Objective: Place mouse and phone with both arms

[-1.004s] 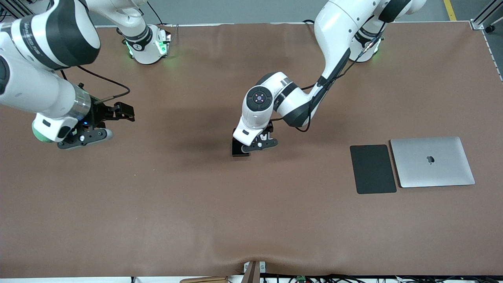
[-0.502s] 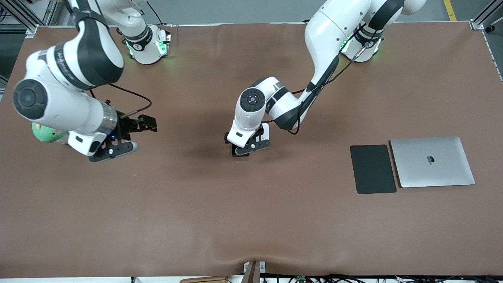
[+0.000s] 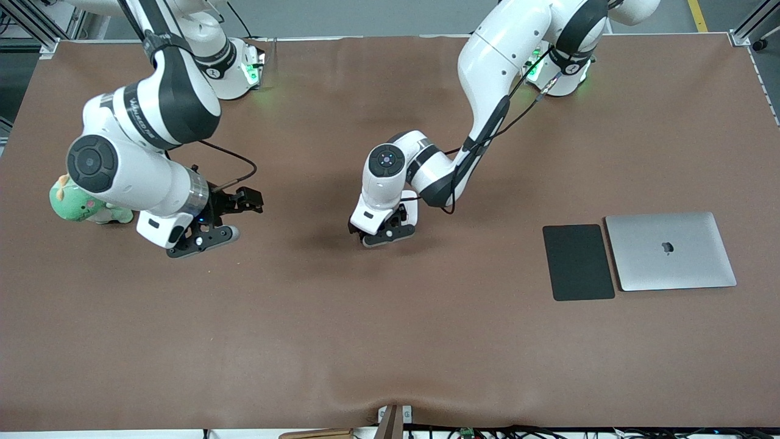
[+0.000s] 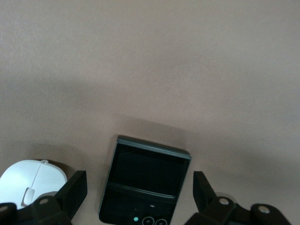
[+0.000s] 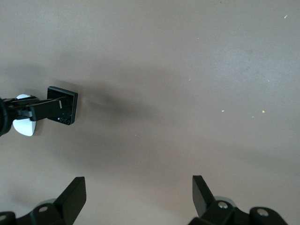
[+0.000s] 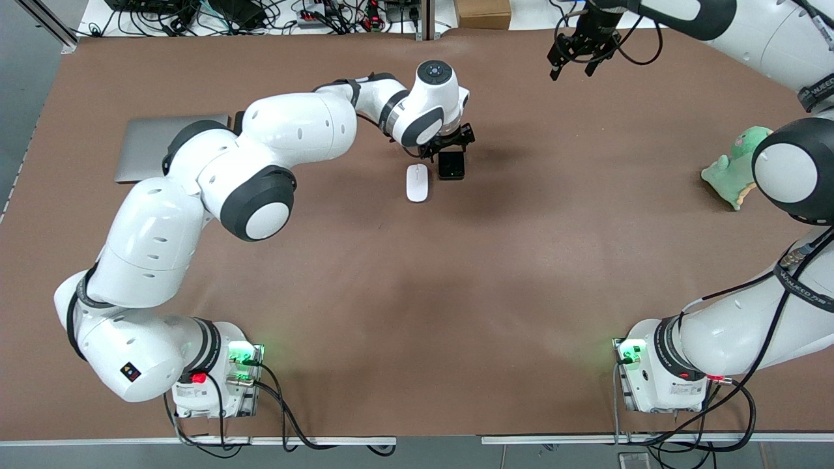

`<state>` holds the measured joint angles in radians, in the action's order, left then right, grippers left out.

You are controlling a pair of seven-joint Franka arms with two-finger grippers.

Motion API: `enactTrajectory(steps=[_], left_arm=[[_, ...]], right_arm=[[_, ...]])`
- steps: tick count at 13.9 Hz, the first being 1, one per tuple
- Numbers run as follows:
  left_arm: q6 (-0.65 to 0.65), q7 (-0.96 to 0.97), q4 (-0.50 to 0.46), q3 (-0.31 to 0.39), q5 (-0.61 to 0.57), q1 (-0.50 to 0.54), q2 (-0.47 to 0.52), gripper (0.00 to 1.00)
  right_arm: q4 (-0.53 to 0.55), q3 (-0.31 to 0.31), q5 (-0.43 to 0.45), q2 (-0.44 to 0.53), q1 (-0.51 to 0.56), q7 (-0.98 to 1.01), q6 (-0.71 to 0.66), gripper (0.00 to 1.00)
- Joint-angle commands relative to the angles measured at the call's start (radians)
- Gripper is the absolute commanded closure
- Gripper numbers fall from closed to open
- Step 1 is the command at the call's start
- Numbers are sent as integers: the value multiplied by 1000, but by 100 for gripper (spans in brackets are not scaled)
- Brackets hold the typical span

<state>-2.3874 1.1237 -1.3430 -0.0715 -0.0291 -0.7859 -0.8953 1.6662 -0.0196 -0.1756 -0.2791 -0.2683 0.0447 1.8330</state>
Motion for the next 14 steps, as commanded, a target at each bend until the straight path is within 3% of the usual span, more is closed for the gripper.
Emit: enactTrajectory(steps=[1, 8, 14], left_arm=[[25, -5, 18, 16, -47, -21, 6, 0], [269, -130, -16, 12, -100, -4, 81, 0], [245, -156, -234, 10, -103, -3, 197, 0]], right_arm=[[23, 6, -12, 3, -19, -11, 28, 0], [27, 6, -12, 4, -19, -11, 25, 0], [29, 6, -12, -6, -22, -11, 29, 0]])
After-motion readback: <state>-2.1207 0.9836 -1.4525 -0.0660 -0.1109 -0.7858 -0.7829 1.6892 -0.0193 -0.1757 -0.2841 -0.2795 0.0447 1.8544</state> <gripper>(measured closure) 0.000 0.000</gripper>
